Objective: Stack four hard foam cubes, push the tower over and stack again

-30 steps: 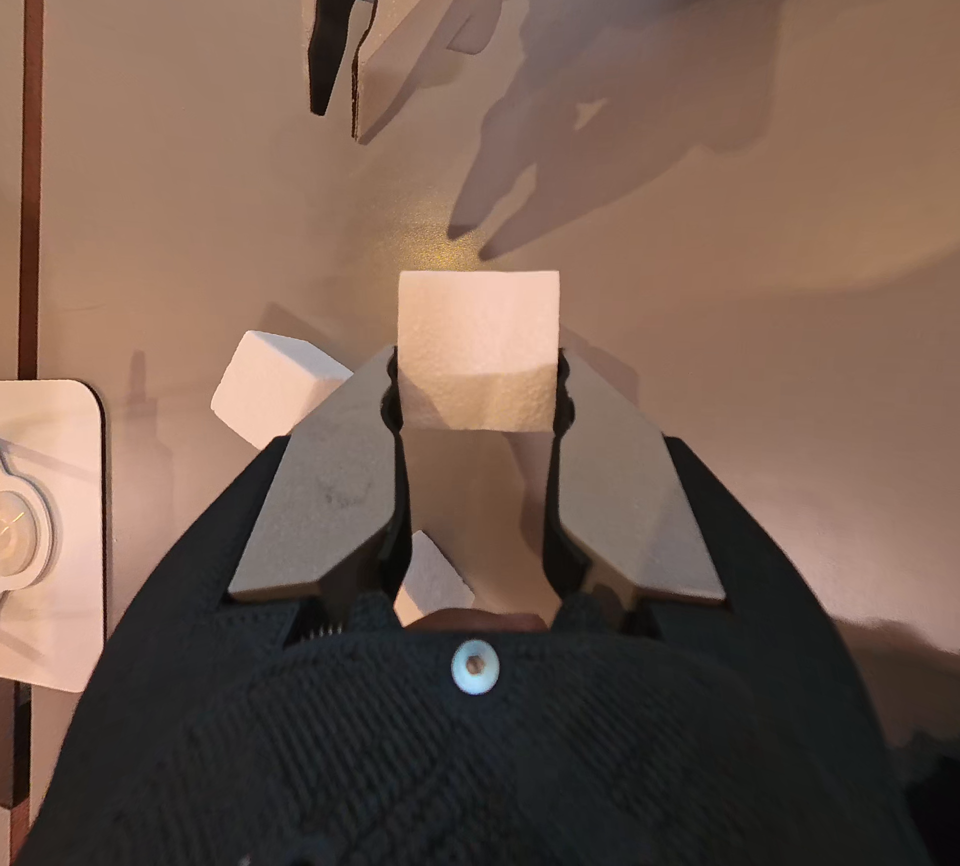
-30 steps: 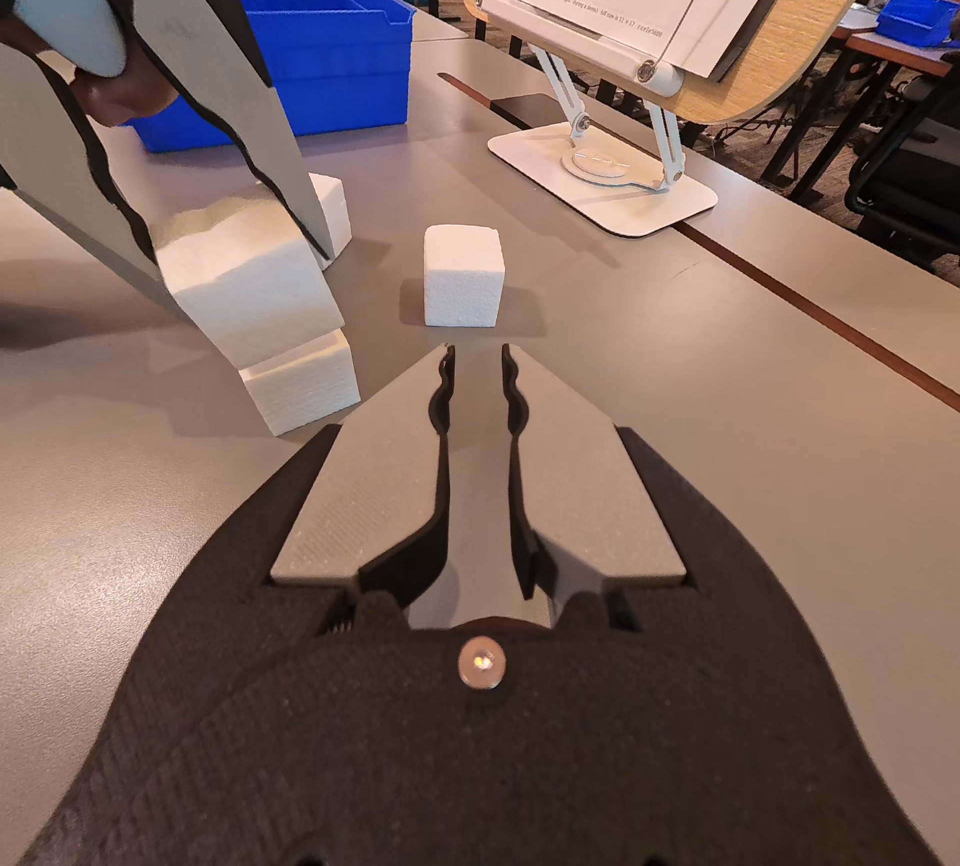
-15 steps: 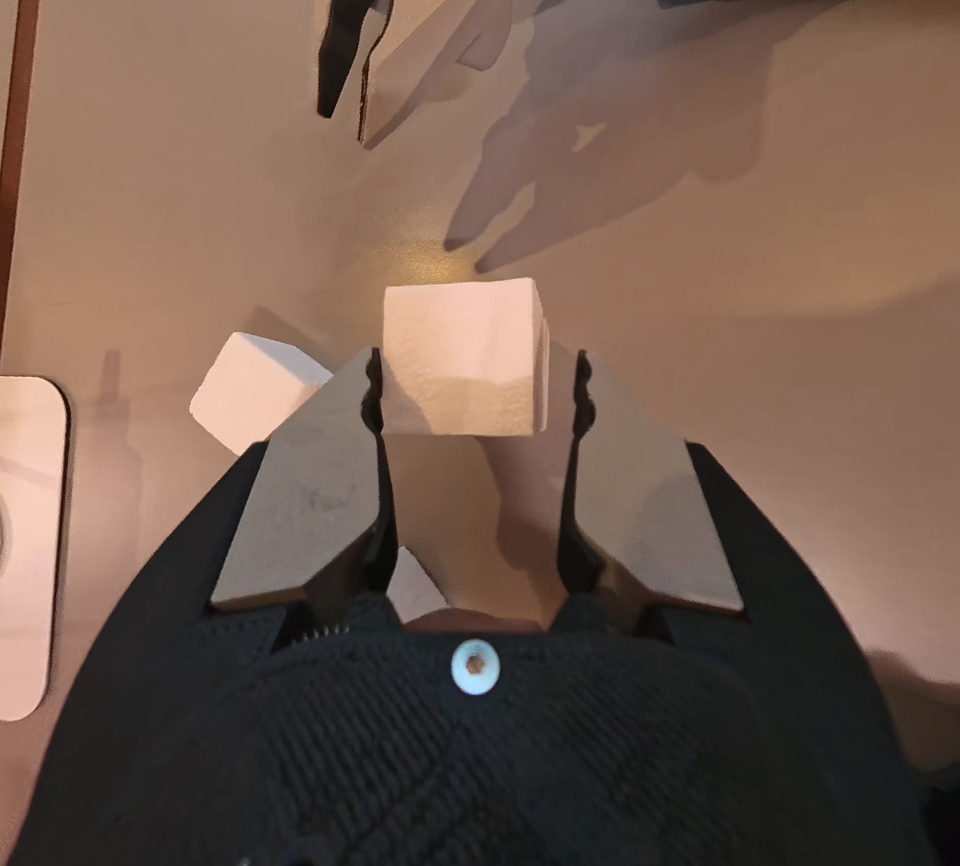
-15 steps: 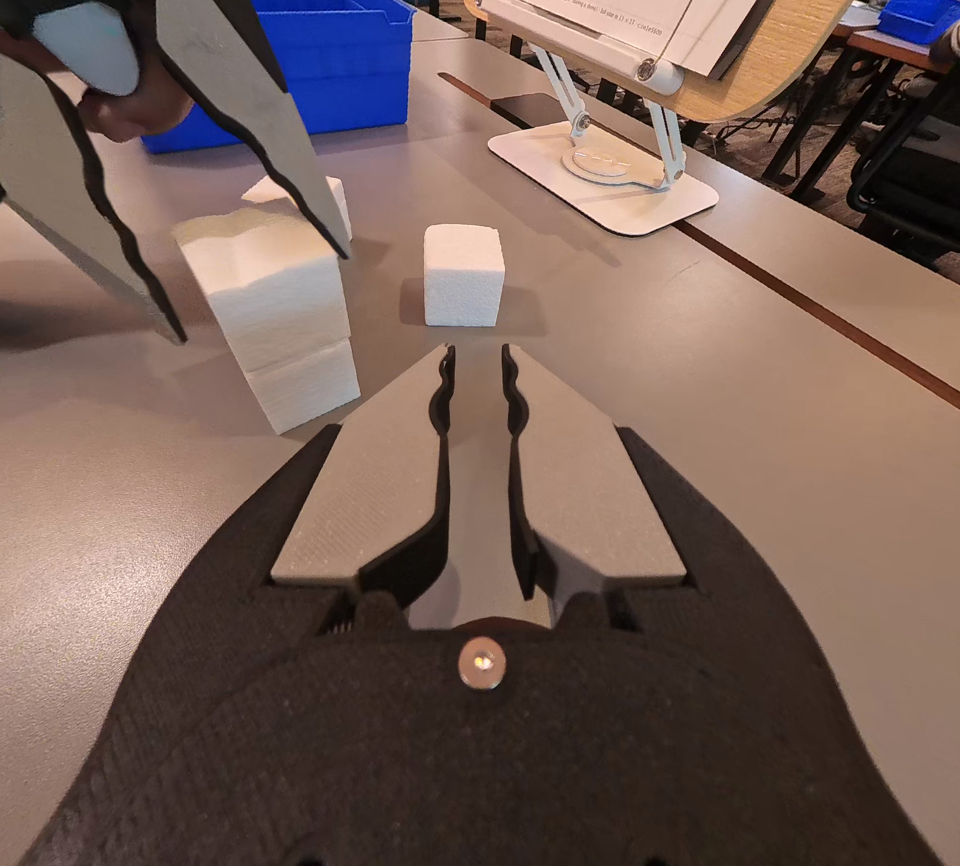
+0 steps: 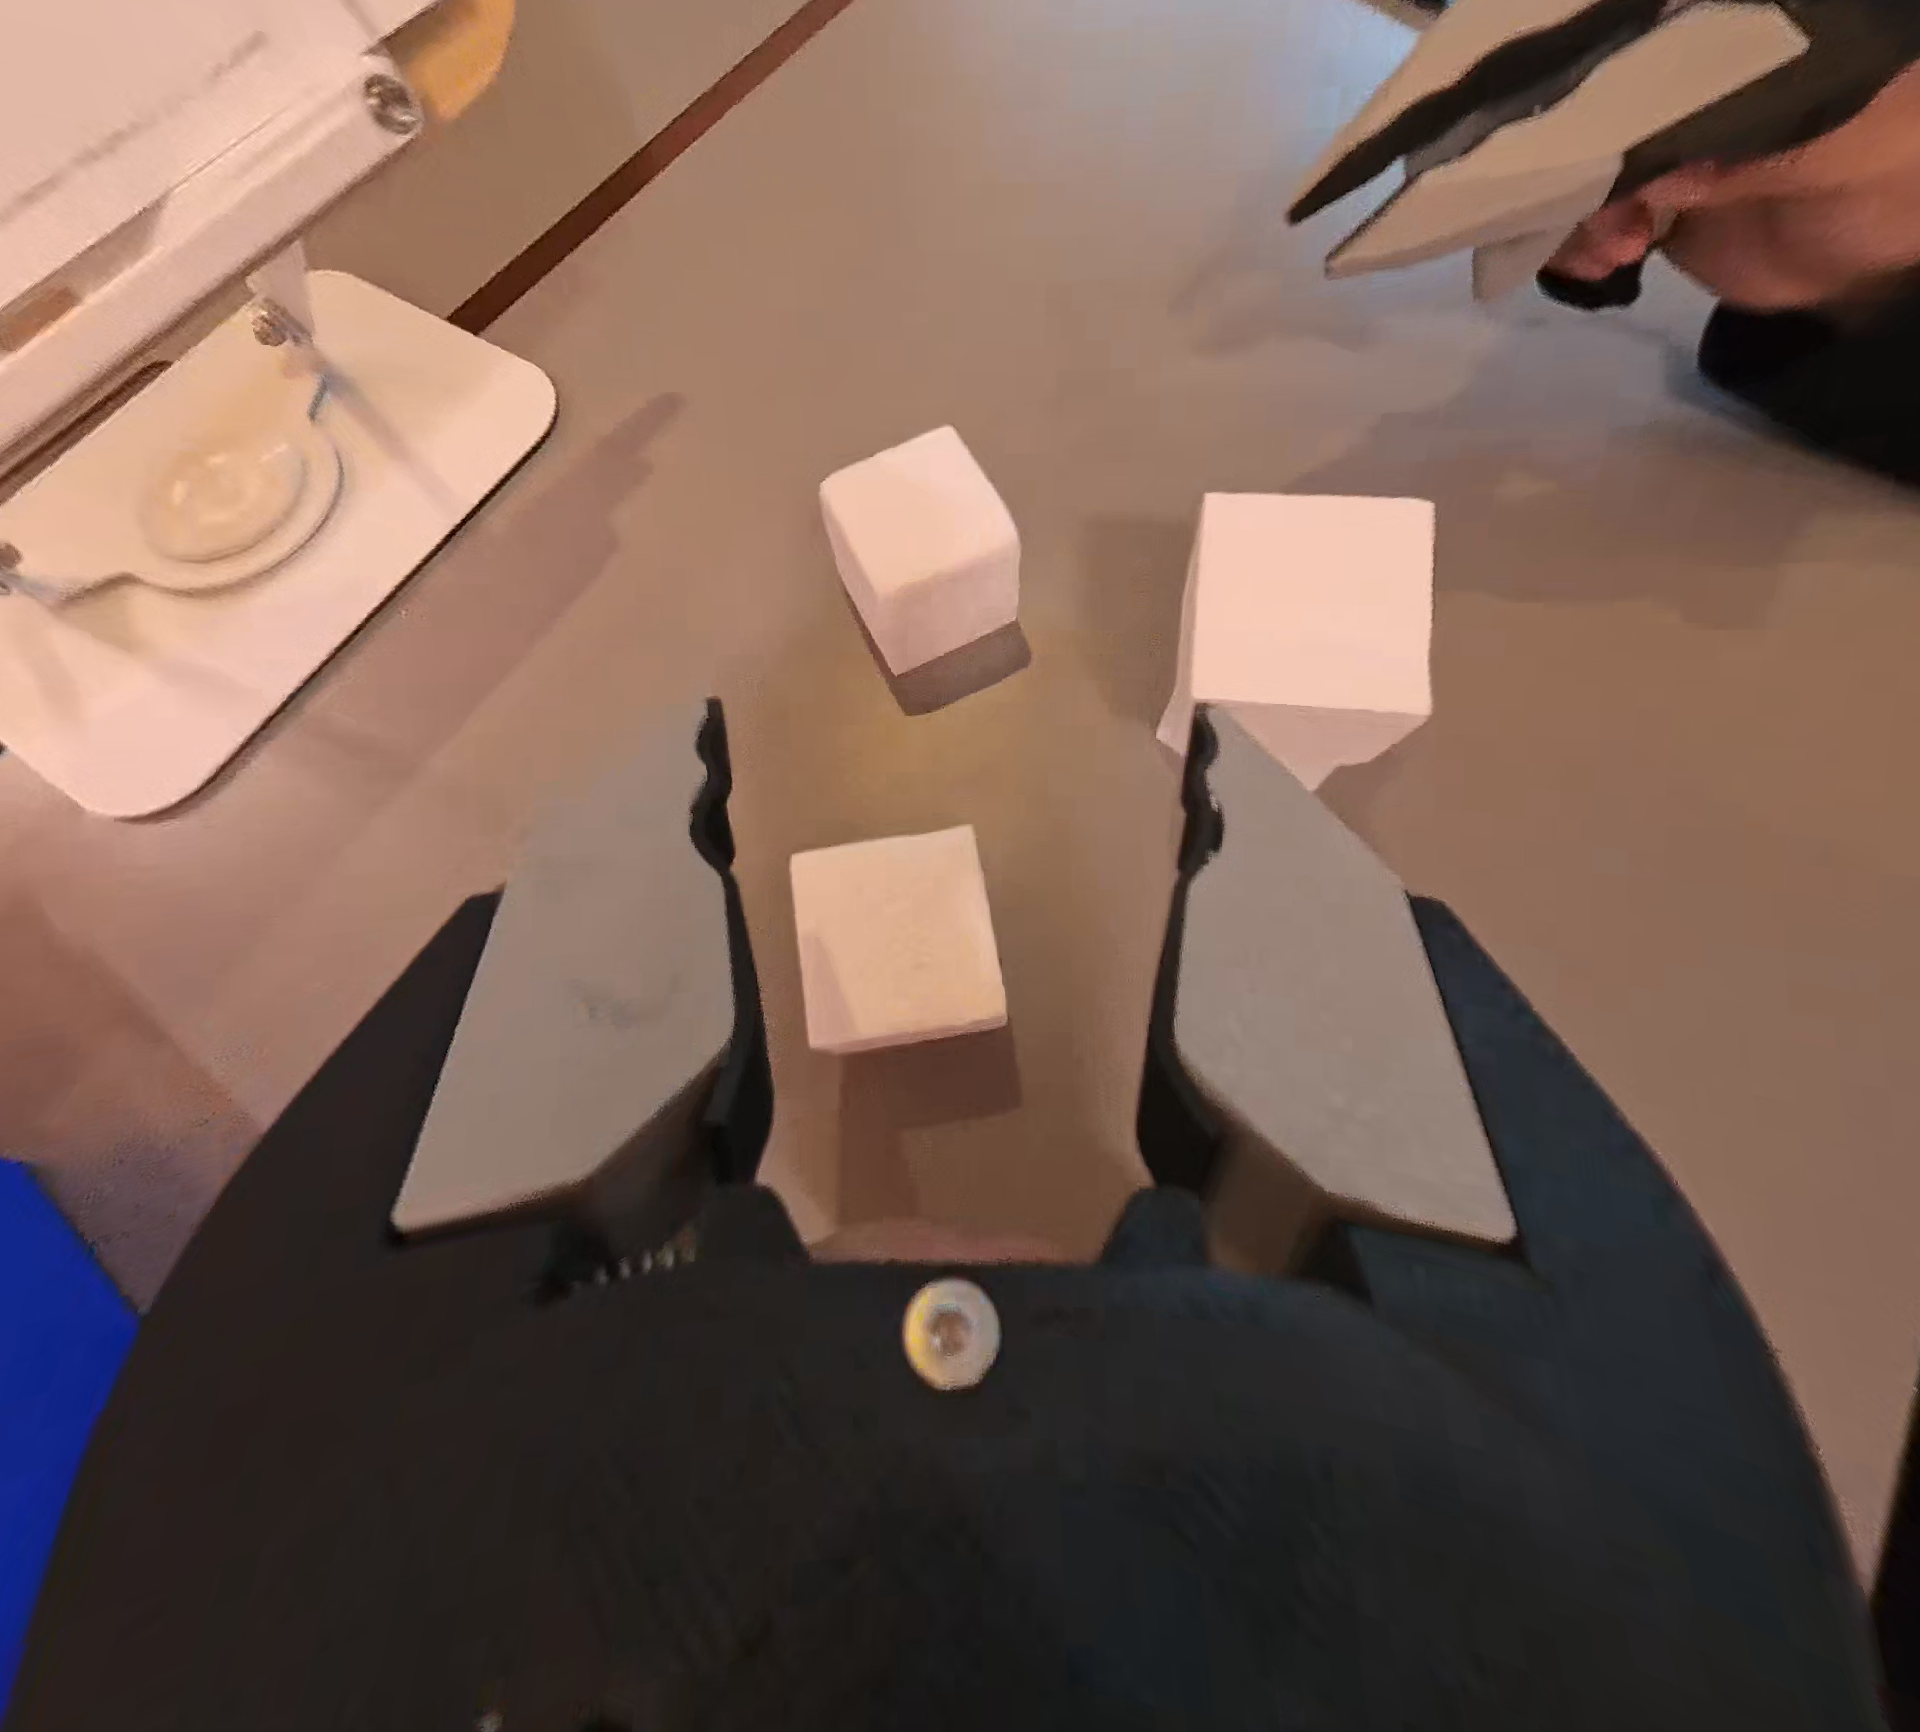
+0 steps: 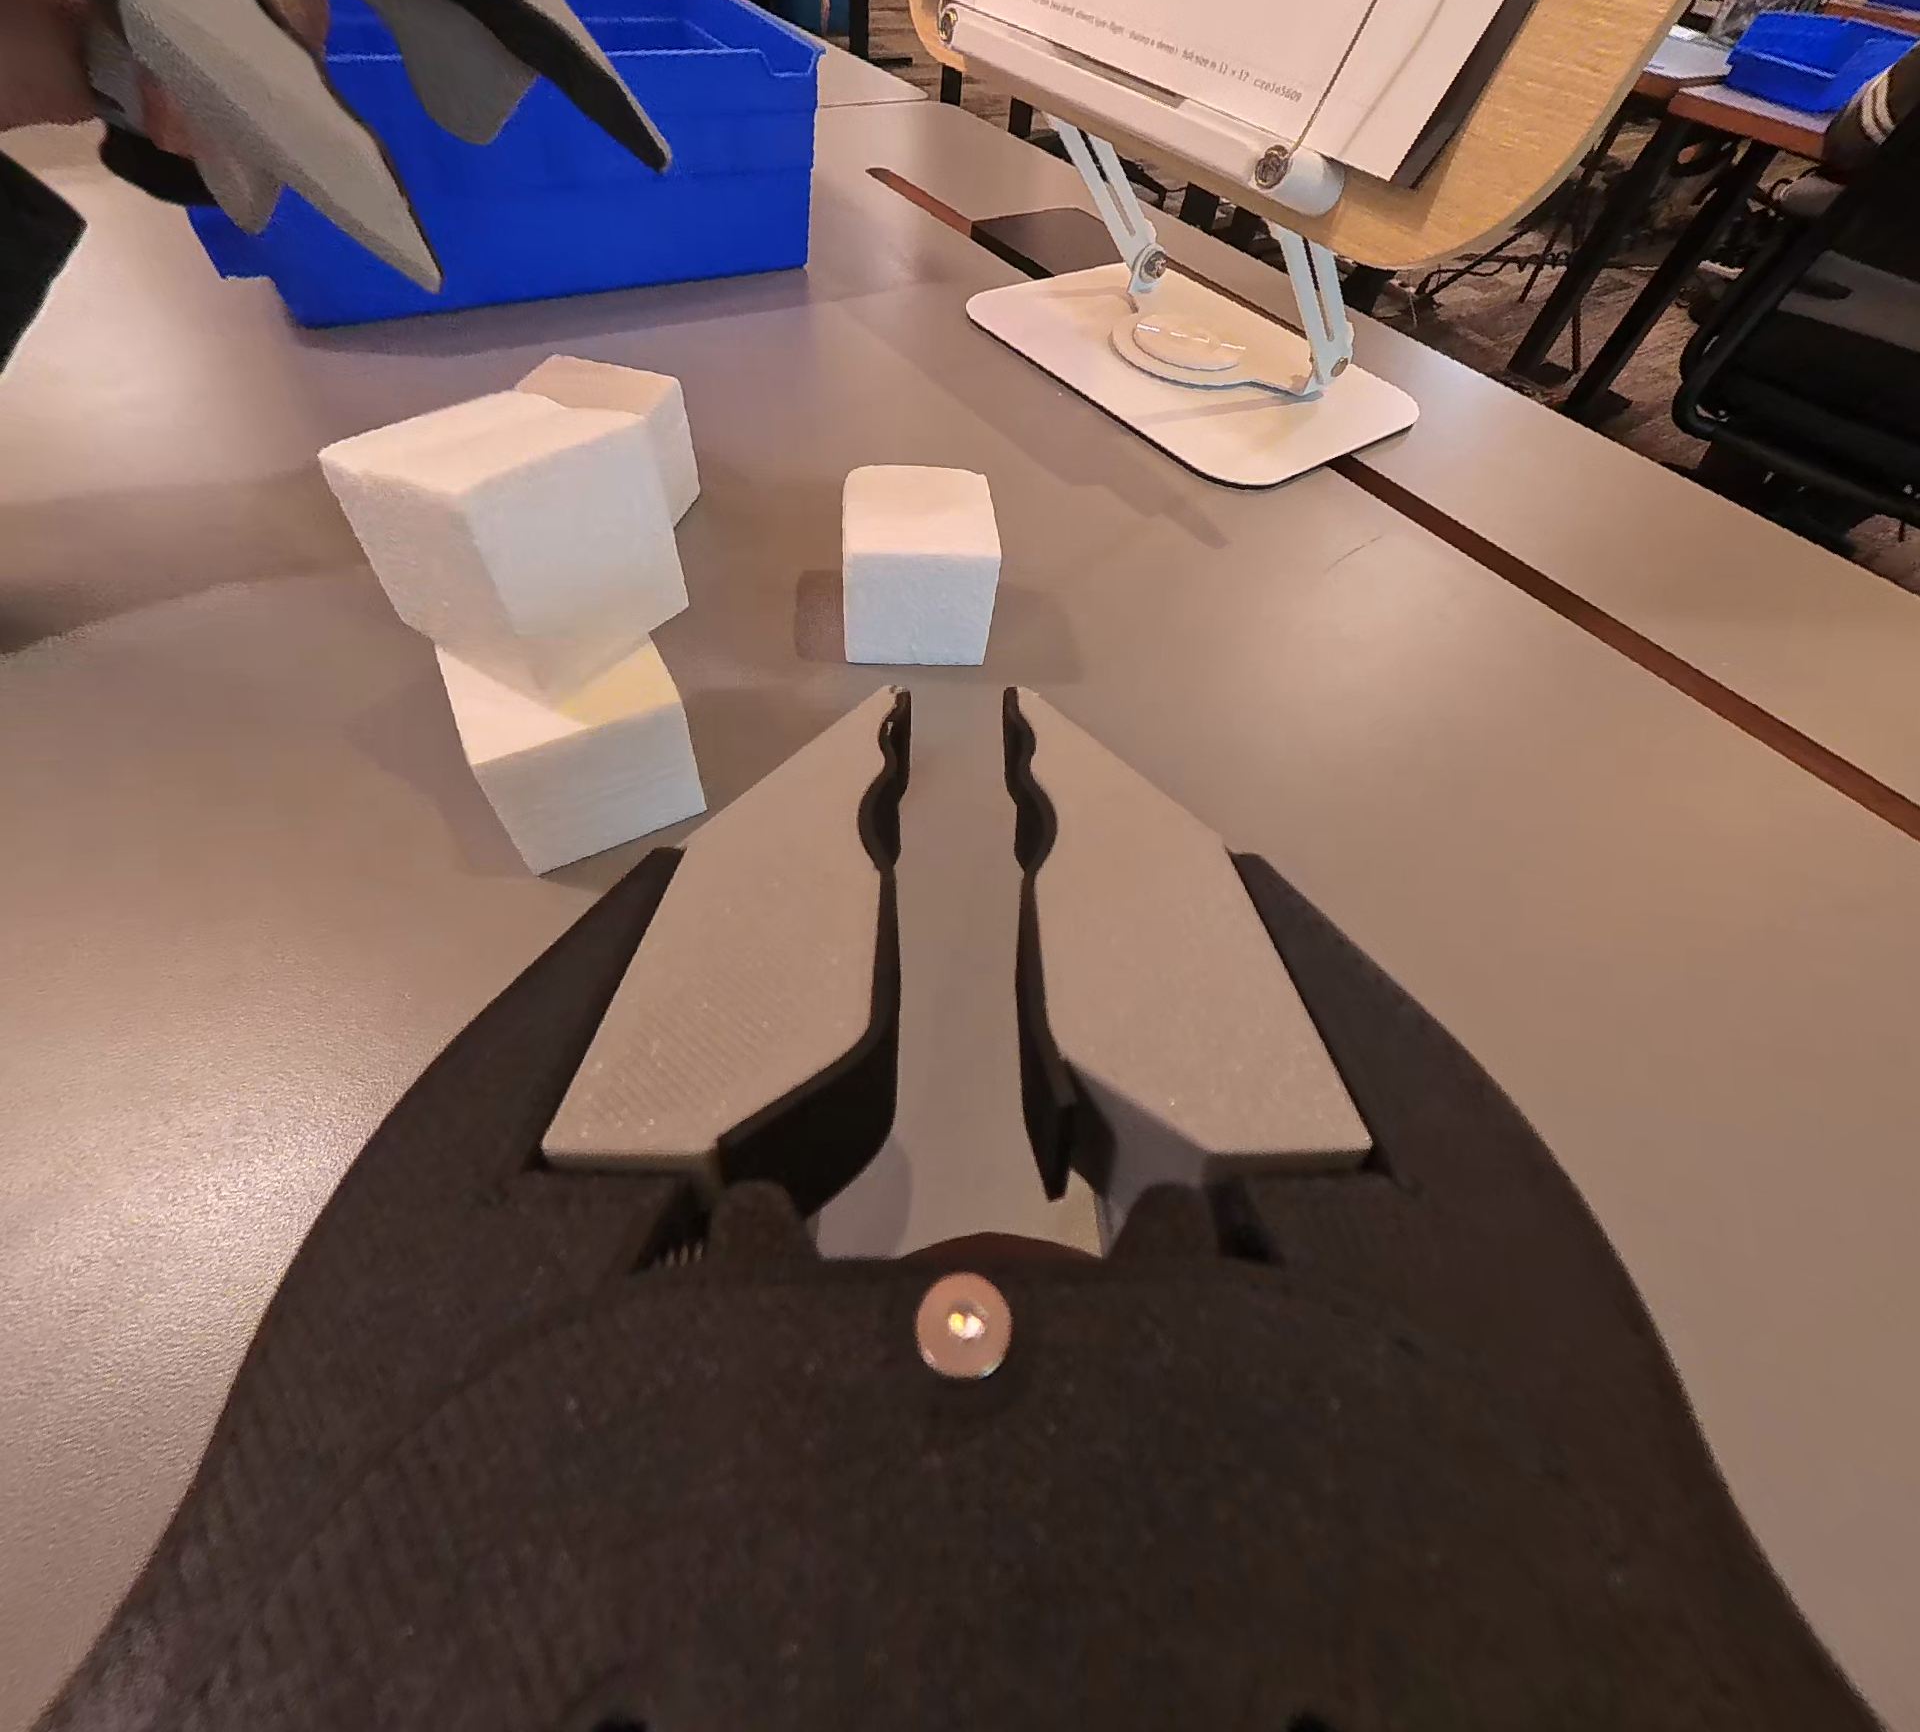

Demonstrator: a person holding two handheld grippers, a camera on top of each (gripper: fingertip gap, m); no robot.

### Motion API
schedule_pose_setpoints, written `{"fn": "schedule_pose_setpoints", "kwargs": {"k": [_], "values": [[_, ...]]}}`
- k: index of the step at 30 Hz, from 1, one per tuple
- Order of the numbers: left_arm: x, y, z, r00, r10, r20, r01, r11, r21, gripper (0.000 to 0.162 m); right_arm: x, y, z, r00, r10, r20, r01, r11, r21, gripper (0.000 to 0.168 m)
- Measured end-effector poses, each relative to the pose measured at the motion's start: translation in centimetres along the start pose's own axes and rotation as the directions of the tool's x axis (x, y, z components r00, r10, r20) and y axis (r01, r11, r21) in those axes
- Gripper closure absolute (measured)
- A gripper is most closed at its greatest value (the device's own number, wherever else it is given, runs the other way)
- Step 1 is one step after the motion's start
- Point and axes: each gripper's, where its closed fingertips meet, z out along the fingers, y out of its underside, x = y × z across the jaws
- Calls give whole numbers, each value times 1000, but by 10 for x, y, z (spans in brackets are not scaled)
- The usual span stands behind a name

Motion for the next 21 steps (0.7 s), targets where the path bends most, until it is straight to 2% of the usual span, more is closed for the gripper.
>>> {"fn": "schedule_pose_setpoints", "kwargs": {"k": [2,4,9,14,18,21], "values": [[-1,-4,-6,999,-33,-21,34,998,55,77,0,0,0,1000,2,0,-2,1000,0,153],[13,-7,-5,994,-32,-100,40,996,75,80,0,1,1,1000,2,2,-2,1000,-4,154],[45,18,18,982,90,-168,-106,991,-87,81,-1,3,2,1000,-5,1,5,1000,-13,154],[74,25,26,953,170,-252,-207,970,-128,88,-1,1,1,1000,-3,2,3,1000,-6,153],[87,22,33,942,154,-298,-198,973,-122,88,-3,1,2,1000,-9,5,10,1000,-8,154],[87,14,39,955,112,-274,-149,982,-116,88,-3,1,2,1000,-13,3,13,1000,-10,153]]}}
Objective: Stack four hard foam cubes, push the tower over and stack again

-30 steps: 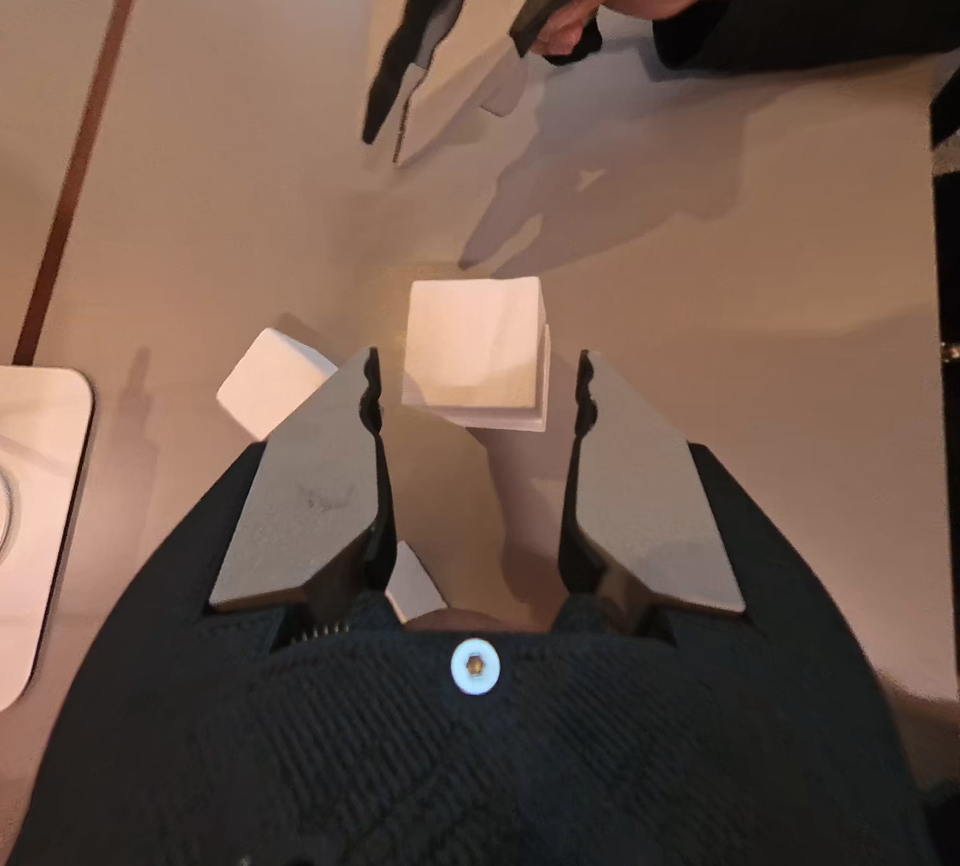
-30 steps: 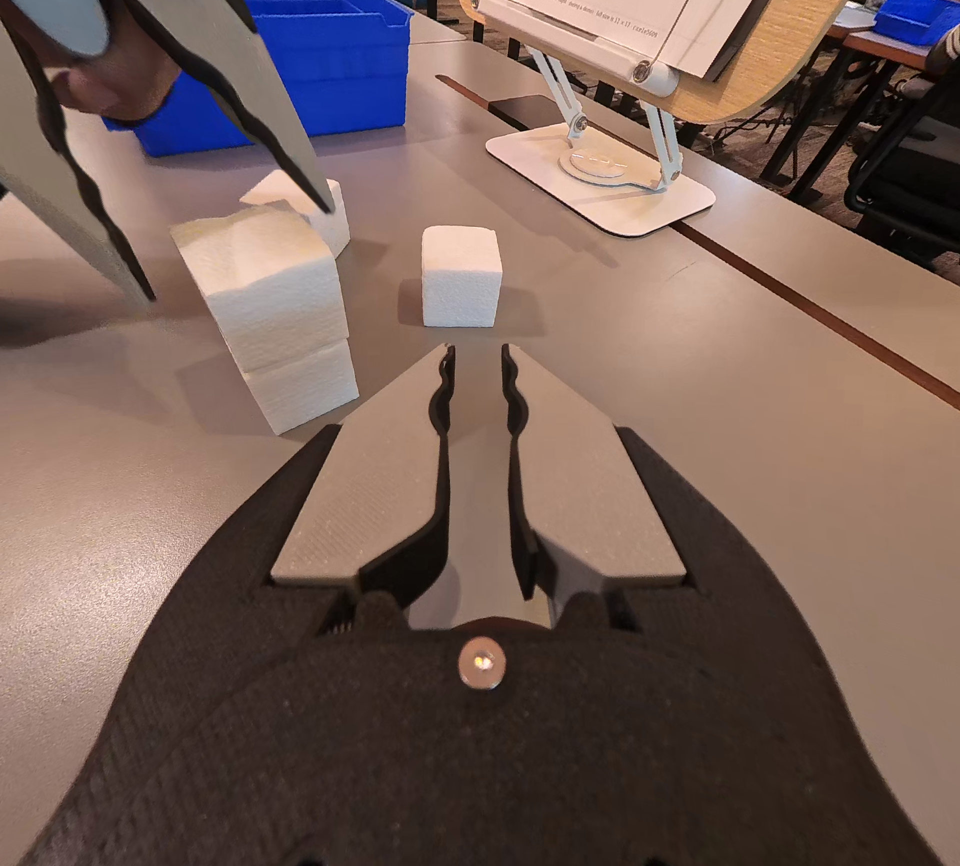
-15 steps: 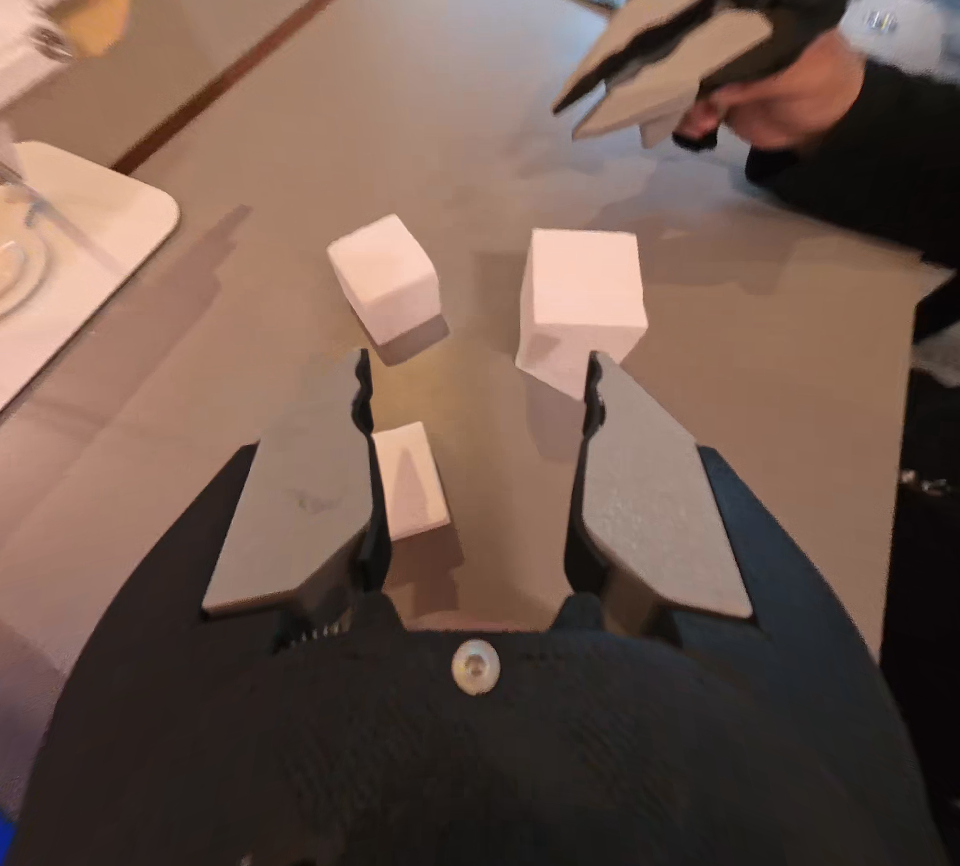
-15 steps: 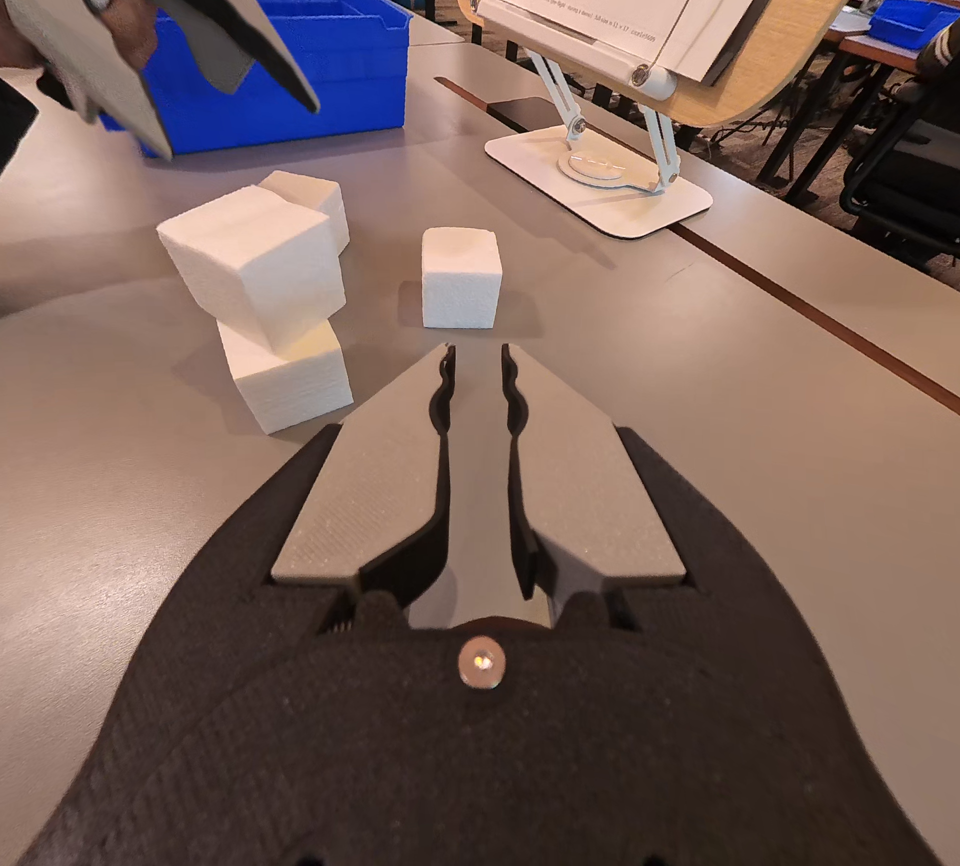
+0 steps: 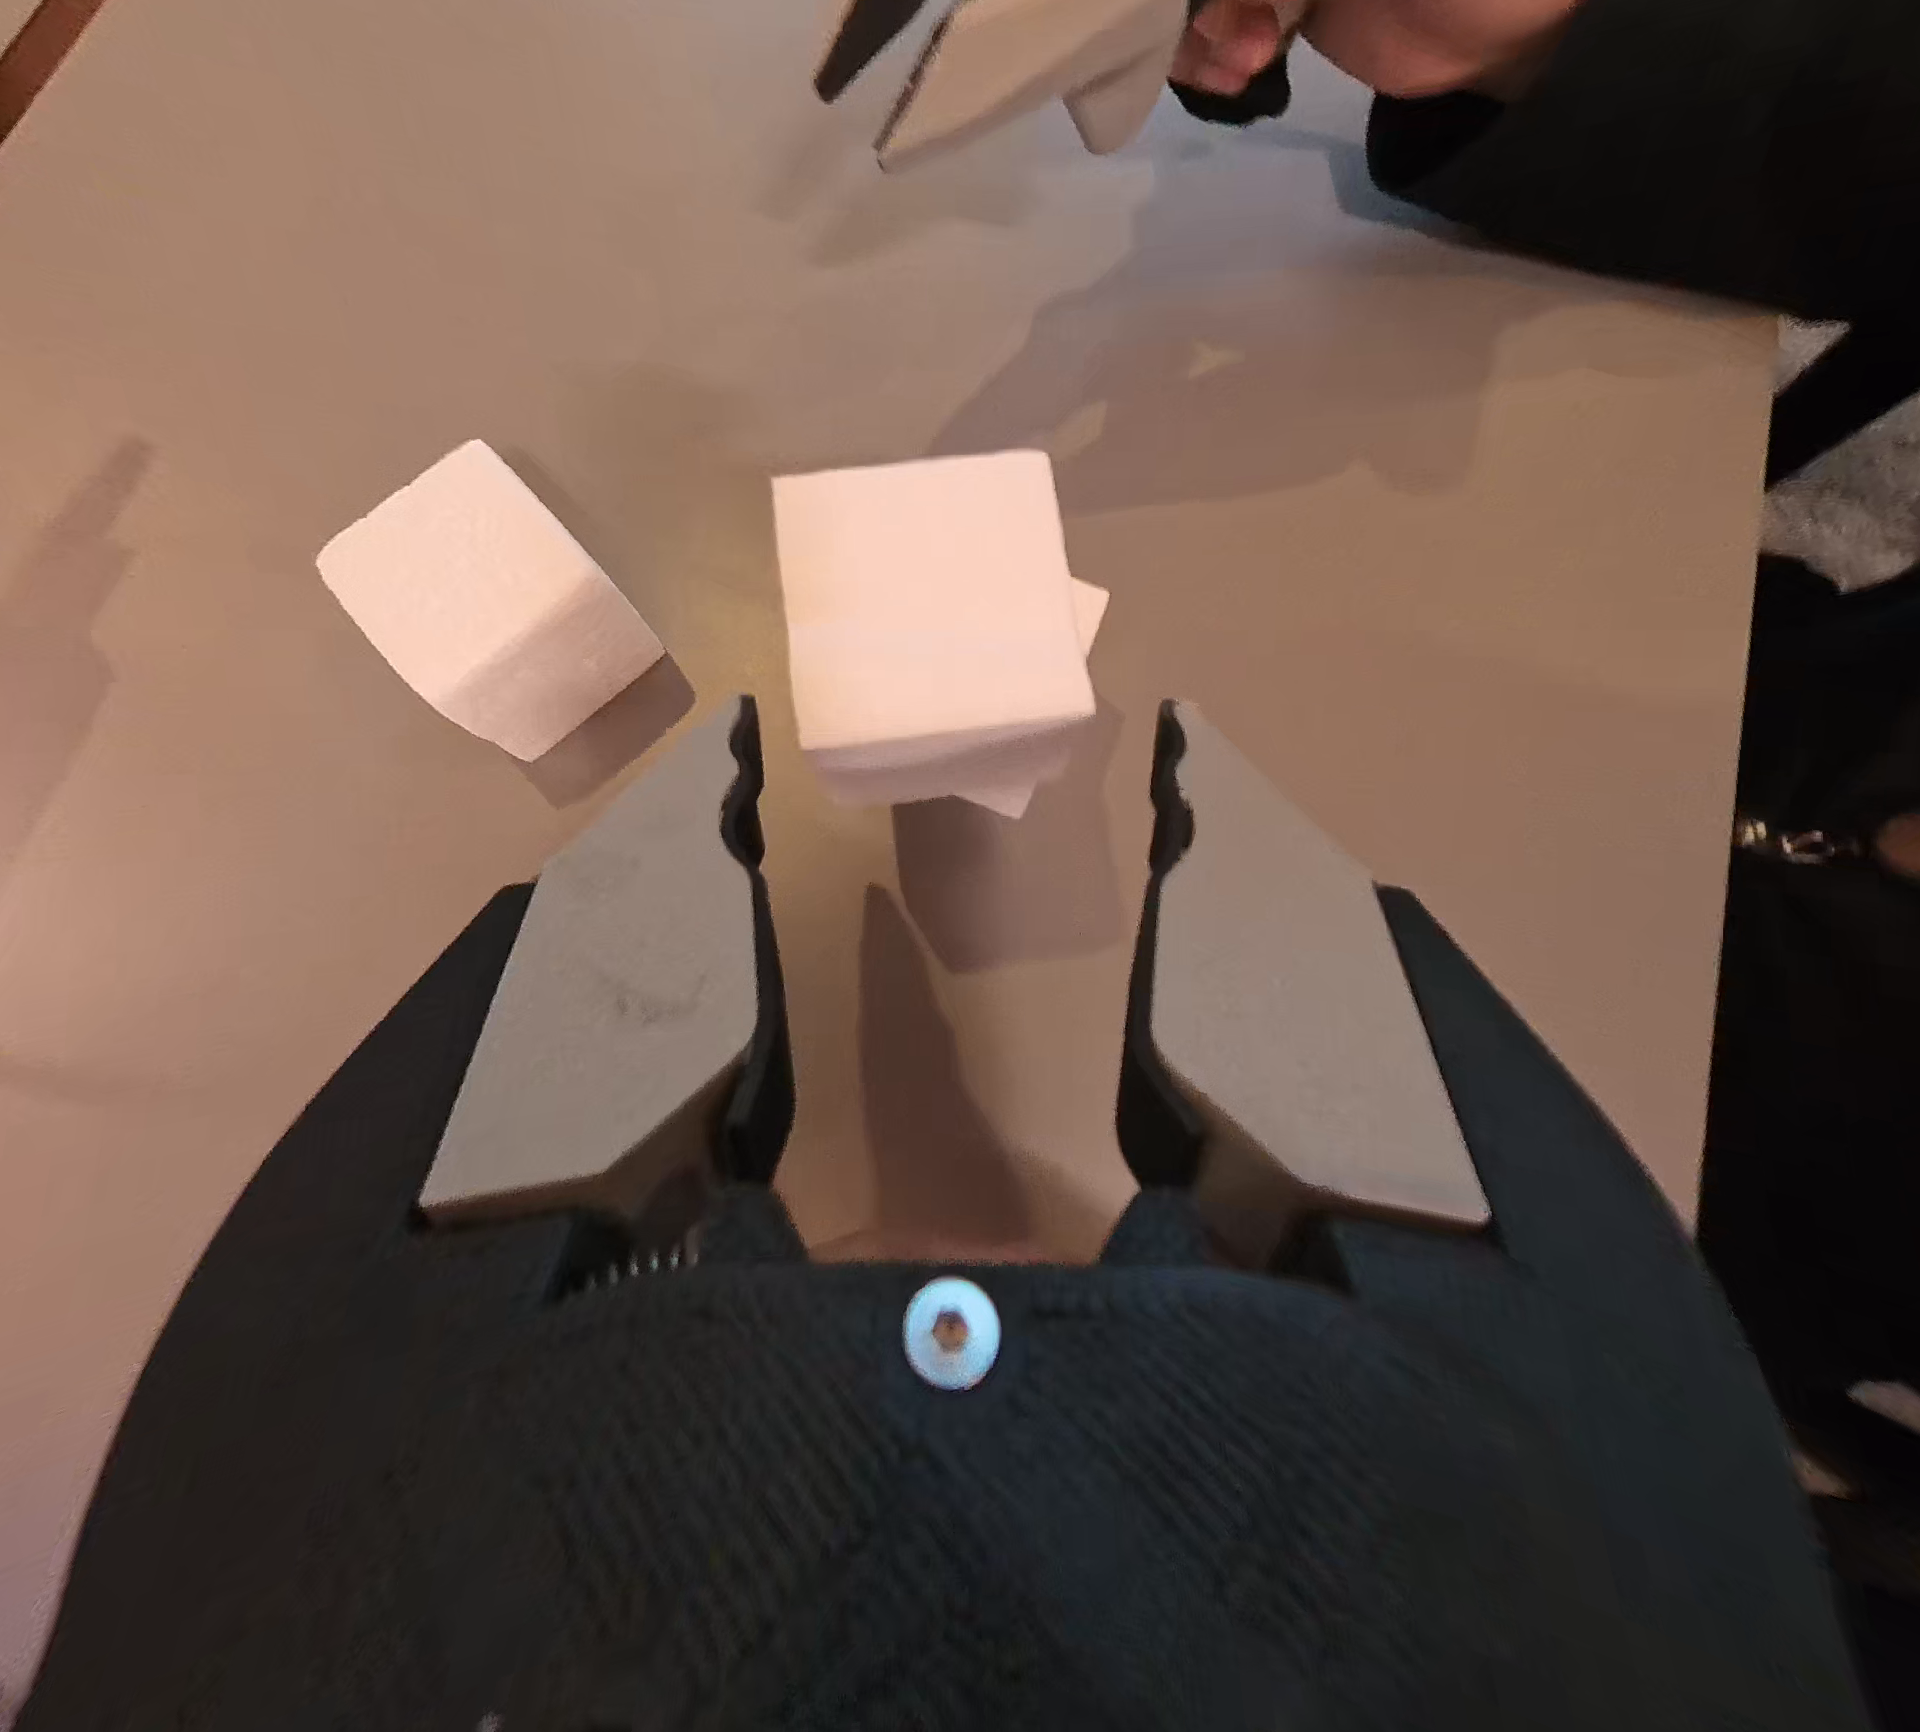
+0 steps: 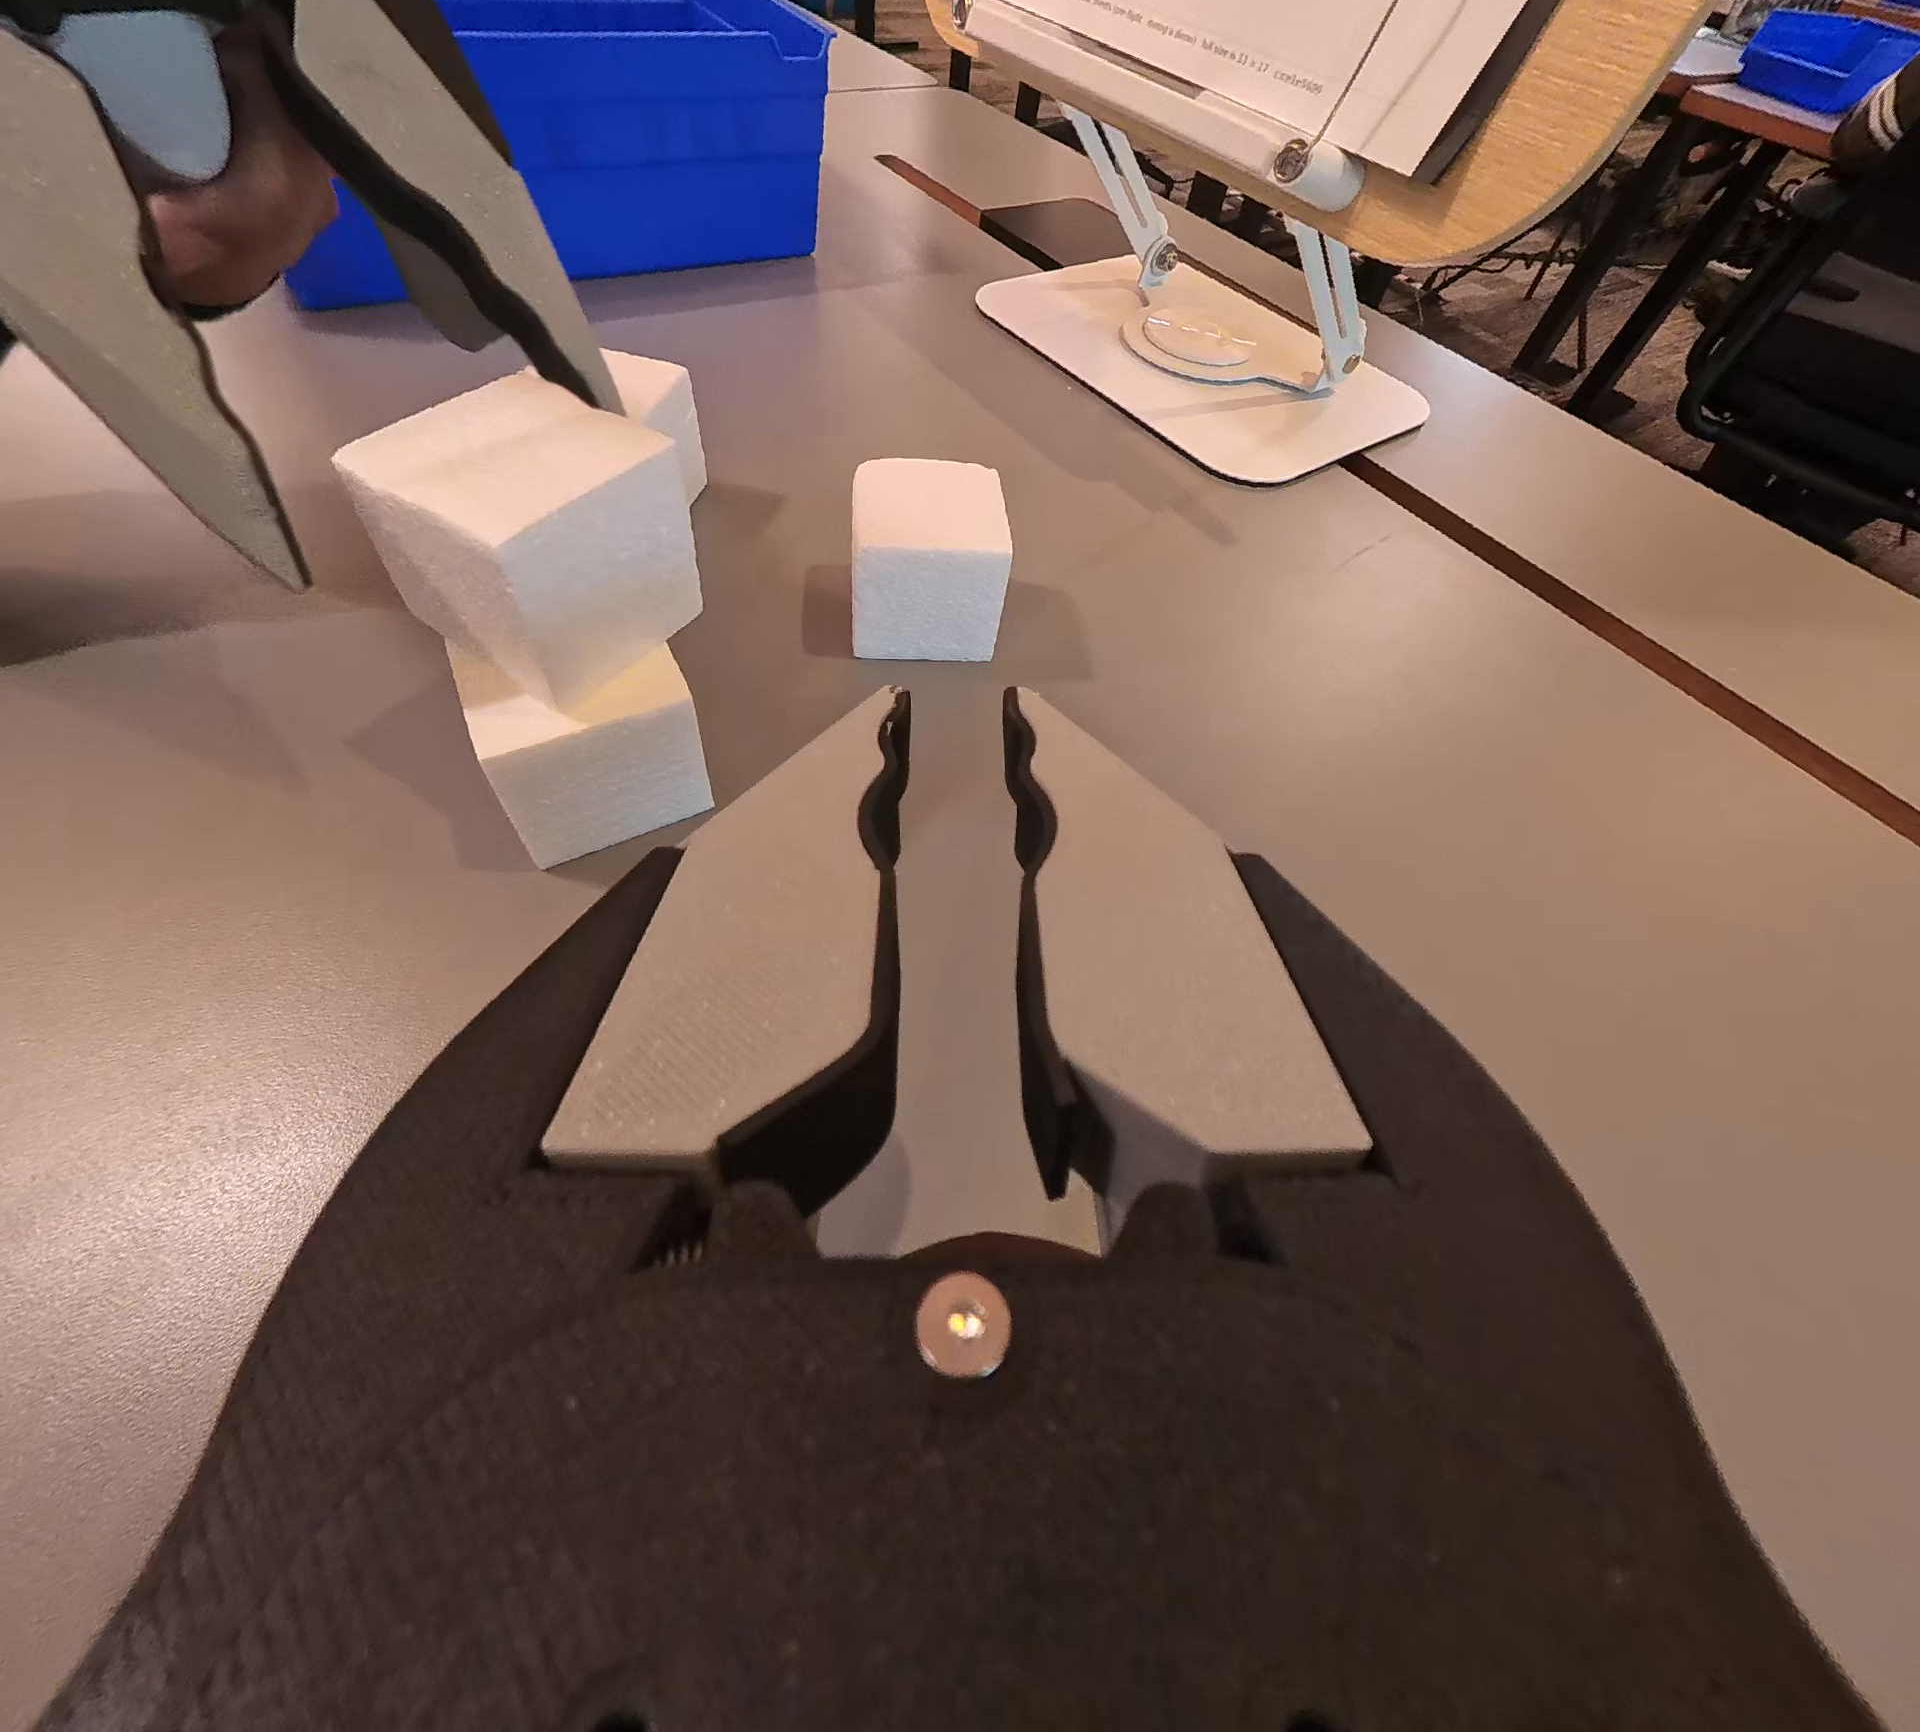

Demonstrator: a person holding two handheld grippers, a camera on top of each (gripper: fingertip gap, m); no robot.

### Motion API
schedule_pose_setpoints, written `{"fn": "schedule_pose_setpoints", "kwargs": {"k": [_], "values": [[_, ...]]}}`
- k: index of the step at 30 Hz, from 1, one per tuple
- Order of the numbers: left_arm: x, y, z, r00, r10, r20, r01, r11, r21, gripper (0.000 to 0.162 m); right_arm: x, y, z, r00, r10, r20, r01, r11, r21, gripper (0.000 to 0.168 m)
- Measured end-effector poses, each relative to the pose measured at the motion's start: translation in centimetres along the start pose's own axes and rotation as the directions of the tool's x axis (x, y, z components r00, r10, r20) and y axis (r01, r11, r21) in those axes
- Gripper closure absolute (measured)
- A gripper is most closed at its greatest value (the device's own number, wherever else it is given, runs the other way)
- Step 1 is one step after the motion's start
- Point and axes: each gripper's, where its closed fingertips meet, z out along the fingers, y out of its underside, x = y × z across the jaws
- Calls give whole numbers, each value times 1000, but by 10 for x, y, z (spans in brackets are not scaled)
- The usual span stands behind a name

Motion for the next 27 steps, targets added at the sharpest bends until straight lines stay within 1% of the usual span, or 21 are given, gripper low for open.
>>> {"fn": "schedule_pose_setpoints", "kwargs": {"k": [2,5,6,8,12,15,17,19,22,24,25,27], "values": [[-2,-5,3,999,-38,6,38,999,15,89,0,0,0,1000,1,-1,-1,1000,1,153],[-8,-4,10,998,-62,27,62,998,-1,103,0,0,0,1000,2,-1,-2,1000,1,154],[-9,-3,13,998,-56,30,57,998,-12,105,0,0,0,1000,1,-2,-1,1000,2,153],[-9,-4,16,999,-36,29,36,999,-13,105,0,-1,-1,1000,0,-1,0,1000,4,154],[-1,-16,13,1000,6,-12,-5,999,47,105,-1,-1,-1,1000,0,1,0,1000,4,153],[6,-22,11,993,111,-35,-107,990,88,106,-2,-1,-1,1000,-4,3,4,1000,4,153],[14,-19,9,975,205,-91,-199,977,73,106,-2,-1,-1,1000,-2,2,2,1000,5,153],[17,-21,5,947,298,-118,-291,954,69,106,-1,0,-1,1000,5,6,-5,1000,3,153],[20,-35,-2,920,361,-150,-349,932,102,106,-3,0,-1,1000,8,19,-9,1000,4,153],[15,-39,-3,917,372,-142,-360,927,104,106,-11,-2,-1,998,4,65,-5,1000,10,153],[12,-40,-2,920,369,-130,-357,928,109,106,-20,-4,-1,993,-2,118,0,1000,16,154],[6,-36,0,931,345,-115,-335,937,100,106,-51,-6,-2,961,-7,277,2,1000,18,156]]}}
